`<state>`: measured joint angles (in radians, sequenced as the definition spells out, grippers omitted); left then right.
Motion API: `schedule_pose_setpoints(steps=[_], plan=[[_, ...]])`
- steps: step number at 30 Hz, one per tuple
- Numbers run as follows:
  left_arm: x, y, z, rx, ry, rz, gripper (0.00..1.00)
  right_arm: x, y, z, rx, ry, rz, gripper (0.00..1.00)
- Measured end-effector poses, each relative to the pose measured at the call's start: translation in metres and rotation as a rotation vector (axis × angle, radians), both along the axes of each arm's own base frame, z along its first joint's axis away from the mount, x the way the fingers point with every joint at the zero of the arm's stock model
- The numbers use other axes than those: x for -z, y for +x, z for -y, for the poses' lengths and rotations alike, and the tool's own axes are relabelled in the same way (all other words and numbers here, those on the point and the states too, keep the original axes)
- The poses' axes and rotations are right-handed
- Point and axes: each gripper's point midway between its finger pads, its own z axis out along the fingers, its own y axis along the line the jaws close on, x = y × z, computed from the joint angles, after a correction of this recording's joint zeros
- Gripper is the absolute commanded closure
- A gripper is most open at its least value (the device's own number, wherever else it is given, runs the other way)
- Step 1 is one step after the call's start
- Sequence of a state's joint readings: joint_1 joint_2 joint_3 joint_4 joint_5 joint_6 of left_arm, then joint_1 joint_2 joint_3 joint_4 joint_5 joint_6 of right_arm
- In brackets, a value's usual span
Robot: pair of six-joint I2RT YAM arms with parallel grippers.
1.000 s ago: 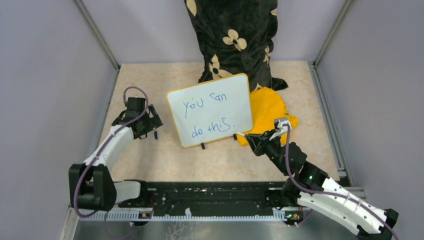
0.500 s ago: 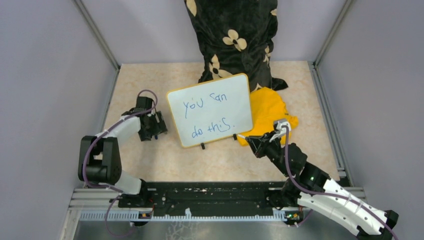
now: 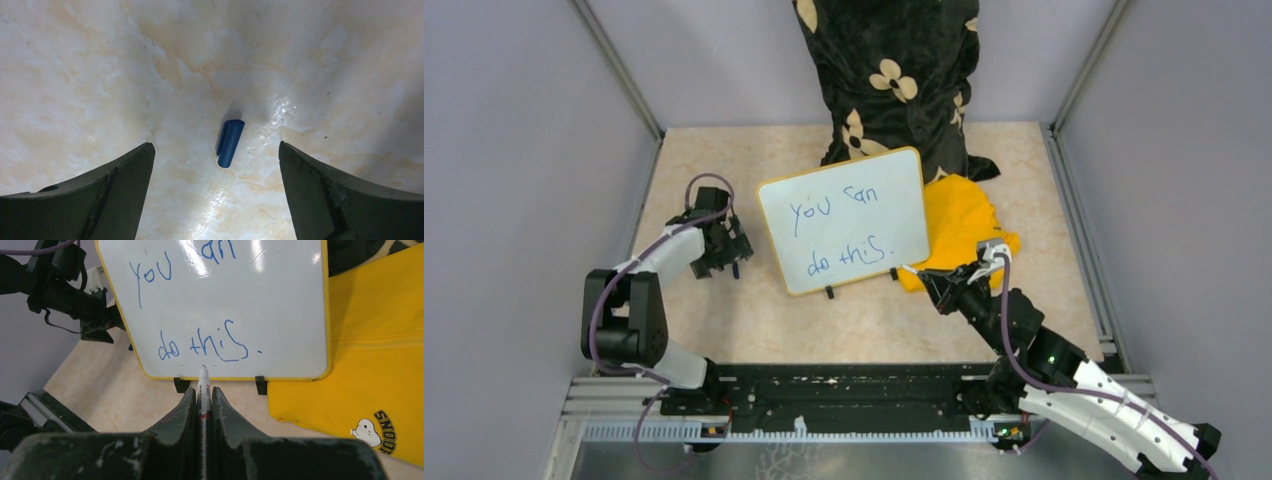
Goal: Write a sentence on the whiteboard
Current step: Close the whiteboard marker at the center of the board.
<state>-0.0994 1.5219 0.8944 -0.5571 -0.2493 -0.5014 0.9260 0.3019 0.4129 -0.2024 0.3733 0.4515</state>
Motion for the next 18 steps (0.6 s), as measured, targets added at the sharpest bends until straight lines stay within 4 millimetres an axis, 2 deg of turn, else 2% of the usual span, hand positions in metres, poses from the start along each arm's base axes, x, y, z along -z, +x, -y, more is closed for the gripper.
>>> schedule_pose_setpoints(steps=[2, 9, 13, 18], plan=[[-0.006, 0.006, 0.0, 0.004, 0.002, 0.026, 0.01, 0.0, 0.0, 0.0, 0.001, -0.005, 0.003, 1.0], [-0.022, 0.006, 0.003, 0.059, -0.006, 0.085, 0.01, 0.0, 0.001, 0.002, 0.008, -0.014, 0.01, 1.0], [-0.02, 0.006, 0.002, 0.081, 0.003, 0.086, 0.02, -0.005, 0.003, 0.001, 0.008, -0.008, 0.03, 1.0], [-0.012, 0.006, 0.006, 0.12, -0.008, 0.062, 0.12, -0.006, 0.003, 0.0, 0.007, -0.005, 0.035, 1.0]])
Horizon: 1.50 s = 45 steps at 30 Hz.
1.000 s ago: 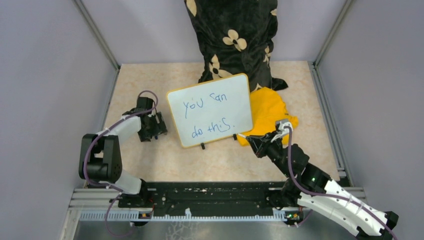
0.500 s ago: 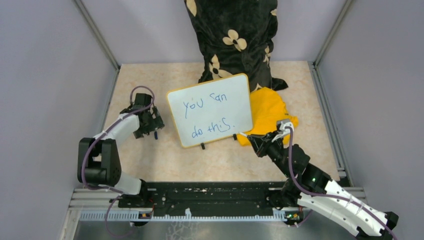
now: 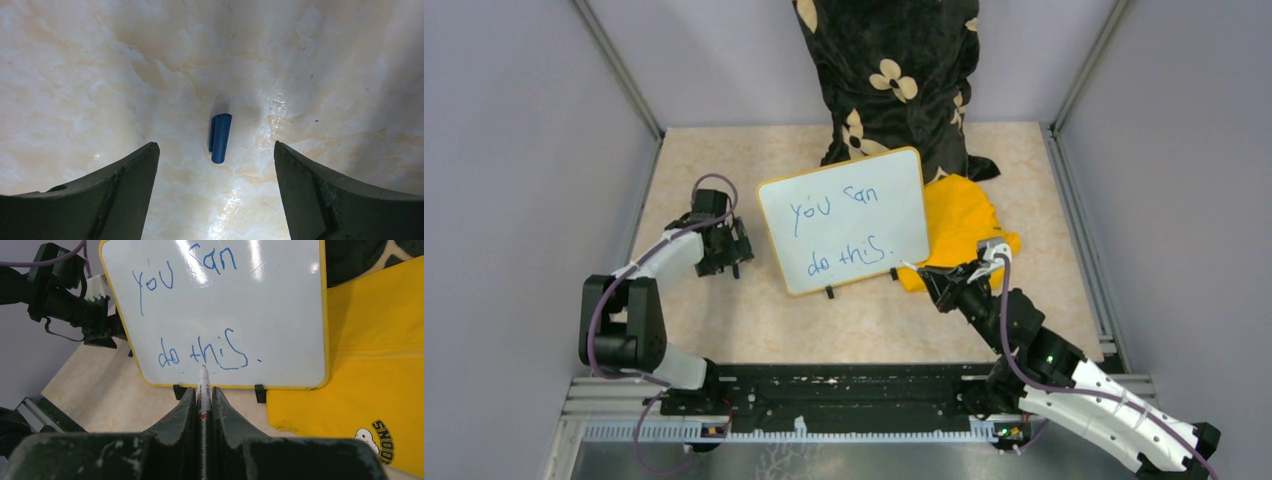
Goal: Write a sentence on the whiteboard
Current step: Close the whiteboard marker at the center of the board.
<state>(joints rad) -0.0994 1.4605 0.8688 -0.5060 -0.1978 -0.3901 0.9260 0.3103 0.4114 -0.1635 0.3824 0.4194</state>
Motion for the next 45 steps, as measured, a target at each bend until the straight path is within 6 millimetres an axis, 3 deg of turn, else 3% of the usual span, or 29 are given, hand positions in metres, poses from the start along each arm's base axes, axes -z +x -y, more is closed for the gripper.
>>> schedule_pose_setpoints(steps=[7, 16, 23, 45], plan=[[0.031, -0.009, 0.006, 0.044, -0.019, -0.112, 0.3, 0.005, 0.0, 0.0, 0.0, -0.002, -0.001, 1.0], [0.032, -0.004, 0.002, 0.055, 0.011, -0.133, 0.43, 0.002, 0.001, -0.001, -0.004, 0.004, 0.011, 1.0], [0.032, 0.012, 0.002, 0.058, 0.023, -0.132, 0.54, 0.0, -0.001, -0.001, -0.01, 0.009, 0.016, 1.0], [0.032, 0.016, 0.005, 0.088, 0.103, -0.145, 0.52, 0.003, -0.003, 0.002, -0.008, 0.009, 0.016, 1.0]])
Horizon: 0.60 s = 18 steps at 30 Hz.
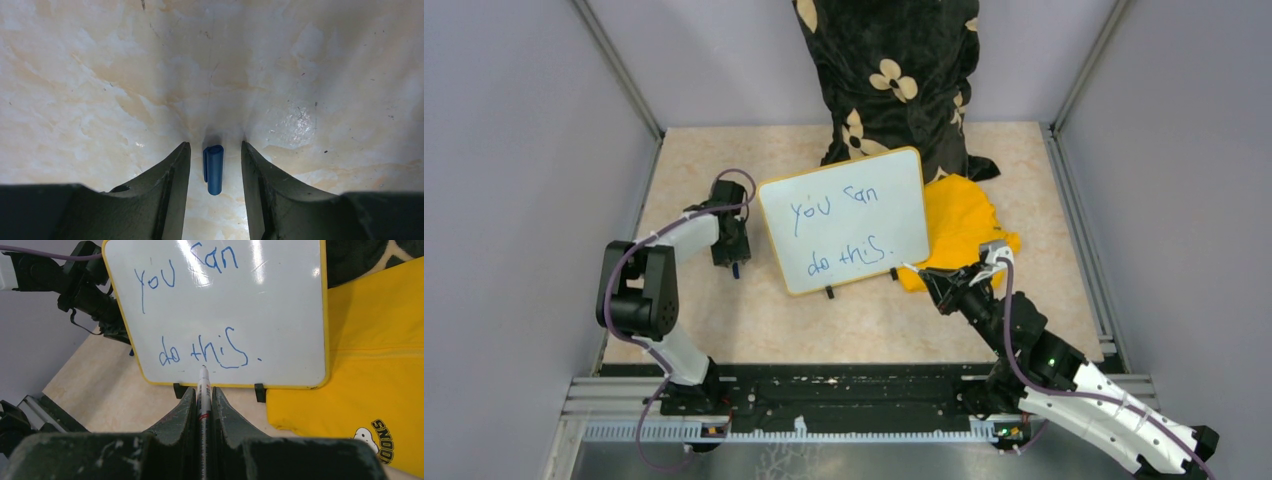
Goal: Write a sentence on the whiteboard
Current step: Close the whiteboard marker at the center of the board.
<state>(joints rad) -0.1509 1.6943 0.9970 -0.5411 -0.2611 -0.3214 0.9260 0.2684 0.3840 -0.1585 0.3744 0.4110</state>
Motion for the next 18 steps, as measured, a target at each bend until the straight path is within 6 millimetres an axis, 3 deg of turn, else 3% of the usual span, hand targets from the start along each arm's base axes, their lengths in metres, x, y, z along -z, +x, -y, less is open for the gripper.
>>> schedule_pose_setpoints(steps=[18], plan=[[0.0011, -0.0016, 0.0027, -0.022, -0.037, 0.012, 0.55, -0.0012, -0.001, 0.0017, 0.002, 0.005, 0.004, 1.0]])
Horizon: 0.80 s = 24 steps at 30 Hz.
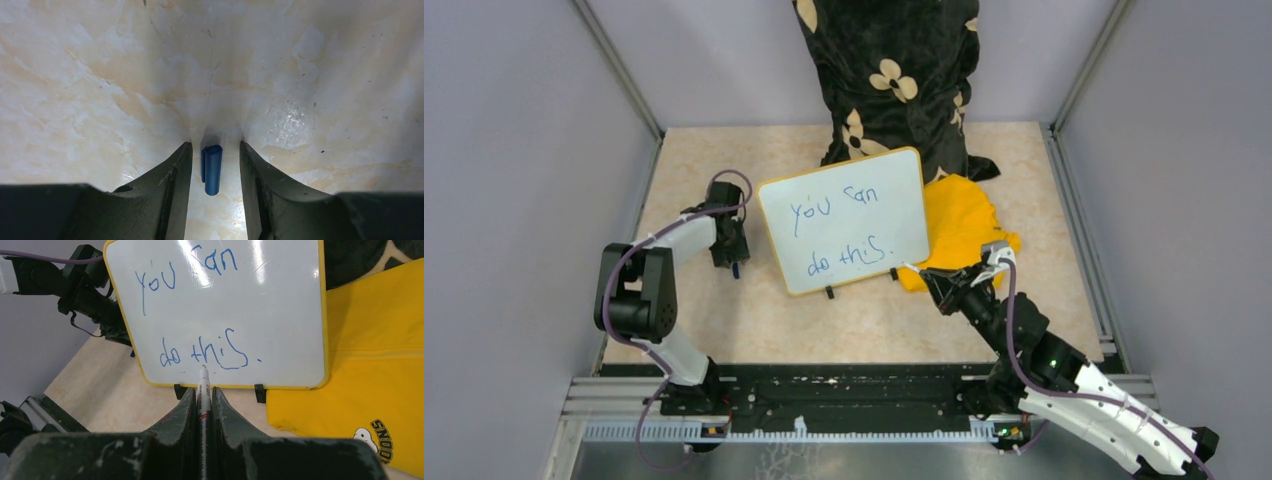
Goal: Write a sentence on the whiteboard
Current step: Close the whiteboard marker at the center of the board.
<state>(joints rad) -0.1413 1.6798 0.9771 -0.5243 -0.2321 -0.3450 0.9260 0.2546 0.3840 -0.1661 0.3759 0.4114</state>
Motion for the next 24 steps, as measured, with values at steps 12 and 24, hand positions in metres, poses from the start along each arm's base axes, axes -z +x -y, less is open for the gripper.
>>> schedule_pose_setpoints(steps=[12, 24], plan=[[0.0045, -0.0013, 0.0031, -0.01, -0.042, -0.016, 0.66, -0.0024, -0.0011, 0.0014, 0.0, 0.009, 0.007, 1.0], [0.0017, -0.0004, -0.0004, -0.033, -0.036, -0.007, 0.82, -0.0029, -0.0014, 0.0019, 0.0, 0.011, 0.008, 1.0]])
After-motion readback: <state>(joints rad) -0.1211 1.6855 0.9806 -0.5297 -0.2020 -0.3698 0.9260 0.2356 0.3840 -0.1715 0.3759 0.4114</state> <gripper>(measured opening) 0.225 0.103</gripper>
